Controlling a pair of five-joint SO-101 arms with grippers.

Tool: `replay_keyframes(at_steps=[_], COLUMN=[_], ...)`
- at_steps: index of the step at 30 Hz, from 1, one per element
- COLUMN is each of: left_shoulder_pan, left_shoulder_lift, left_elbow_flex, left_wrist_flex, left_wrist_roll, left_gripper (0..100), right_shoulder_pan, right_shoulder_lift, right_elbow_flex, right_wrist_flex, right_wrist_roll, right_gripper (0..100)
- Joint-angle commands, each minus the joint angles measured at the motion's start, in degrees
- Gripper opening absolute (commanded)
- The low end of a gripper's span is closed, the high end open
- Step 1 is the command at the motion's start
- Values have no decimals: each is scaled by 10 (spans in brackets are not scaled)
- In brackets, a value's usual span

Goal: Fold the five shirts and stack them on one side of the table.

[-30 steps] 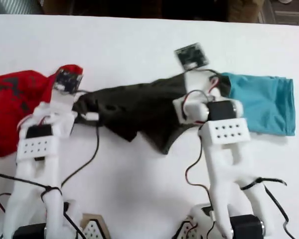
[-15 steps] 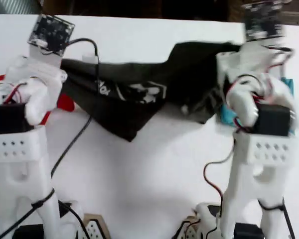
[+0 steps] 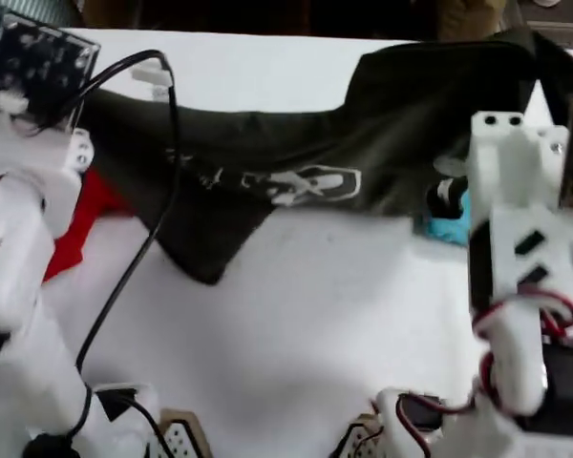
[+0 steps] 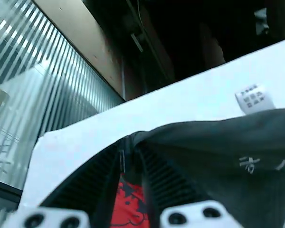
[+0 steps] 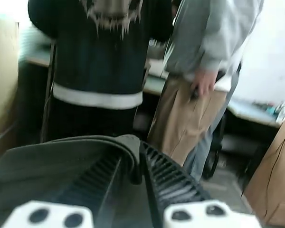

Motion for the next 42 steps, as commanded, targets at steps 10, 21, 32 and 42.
replay_keyframes(at_steps=[10, 21, 32, 42], left_shoulder_pan=[0, 0, -1, -1], left_shoulder_lift=[-14, -120, -210, -283], left_elbow_flex=[-134, -72, 58, 109], left_wrist_flex=[98, 93, 51, 29], left_wrist_roll=[1, -2, 0, -3], left_gripper=[27, 27, 27, 27], right_shoulder_pan=[8, 7, 5, 5], right_shoulder_lift=[-60, -65, -102, -124], right_elbow_flex=[-90, -139, -162, -165], right_wrist_flex=[-4, -7, -8, -8], right_wrist_roll=[5, 5, 4, 2], right_gripper=[20, 20, 20, 20])
